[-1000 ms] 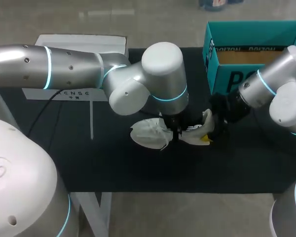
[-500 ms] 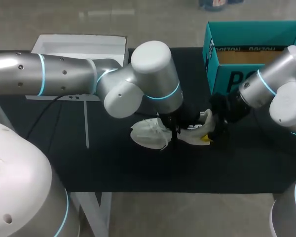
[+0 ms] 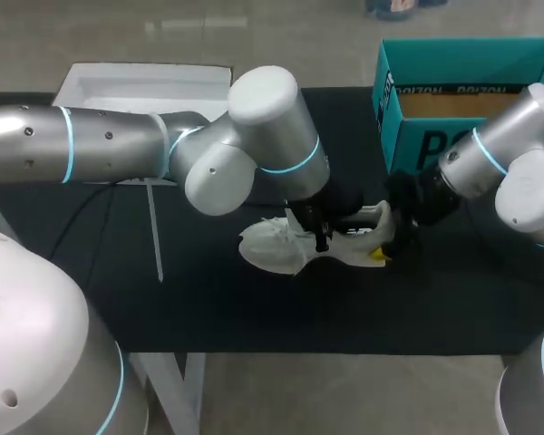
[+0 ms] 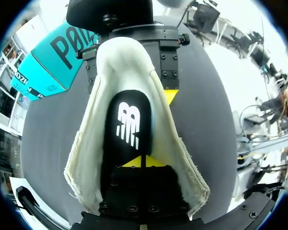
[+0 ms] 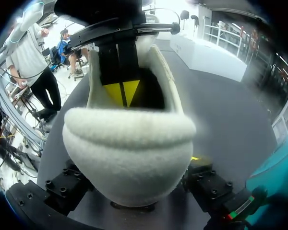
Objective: Take the shoe out of the shoebox, open the shoe tongue, remove and reinsert the insole, then place the shoe into the shoebox
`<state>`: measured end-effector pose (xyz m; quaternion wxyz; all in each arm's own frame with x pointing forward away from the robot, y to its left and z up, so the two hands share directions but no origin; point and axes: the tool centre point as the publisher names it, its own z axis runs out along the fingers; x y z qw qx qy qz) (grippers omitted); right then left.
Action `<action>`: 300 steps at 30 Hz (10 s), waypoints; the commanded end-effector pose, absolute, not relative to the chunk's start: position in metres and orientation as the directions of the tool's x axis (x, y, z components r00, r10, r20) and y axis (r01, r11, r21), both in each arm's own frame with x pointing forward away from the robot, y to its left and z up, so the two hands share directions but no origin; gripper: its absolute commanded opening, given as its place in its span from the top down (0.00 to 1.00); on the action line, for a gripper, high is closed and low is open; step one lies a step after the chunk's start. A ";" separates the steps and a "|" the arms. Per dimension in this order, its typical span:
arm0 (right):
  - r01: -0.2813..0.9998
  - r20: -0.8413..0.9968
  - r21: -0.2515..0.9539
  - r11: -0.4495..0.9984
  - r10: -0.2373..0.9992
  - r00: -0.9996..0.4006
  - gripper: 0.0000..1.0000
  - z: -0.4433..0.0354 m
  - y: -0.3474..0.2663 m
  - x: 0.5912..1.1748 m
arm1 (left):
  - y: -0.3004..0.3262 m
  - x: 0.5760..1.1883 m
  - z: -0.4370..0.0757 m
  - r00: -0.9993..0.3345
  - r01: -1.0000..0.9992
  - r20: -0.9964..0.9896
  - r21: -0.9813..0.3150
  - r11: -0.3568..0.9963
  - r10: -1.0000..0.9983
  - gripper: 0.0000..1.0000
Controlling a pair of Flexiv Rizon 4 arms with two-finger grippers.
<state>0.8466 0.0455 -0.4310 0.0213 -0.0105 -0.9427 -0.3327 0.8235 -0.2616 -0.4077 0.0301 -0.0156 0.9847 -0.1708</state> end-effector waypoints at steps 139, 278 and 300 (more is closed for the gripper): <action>0.034 0.046 0.625 0.780 0.006 -0.999 1.00 -0.432 0.047 0.845 | -0.280 0.830 -0.379 -0.986 0.133 -0.144 -0.352 0.927 0.086 0.77; 0.034 0.046 0.625 0.780 0.006 -0.999 1.00 -0.432 0.047 0.845 | -0.249 0.834 -0.400 -0.994 -0.067 -0.061 -0.361 0.930 -0.095 1.00; 0.034 0.046 0.625 0.780 0.006 -0.999 1.00 -0.432 0.047 0.845 | -0.233 0.848 -0.357 -0.980 -0.197 0.089 -0.550 0.812 -0.177 1.00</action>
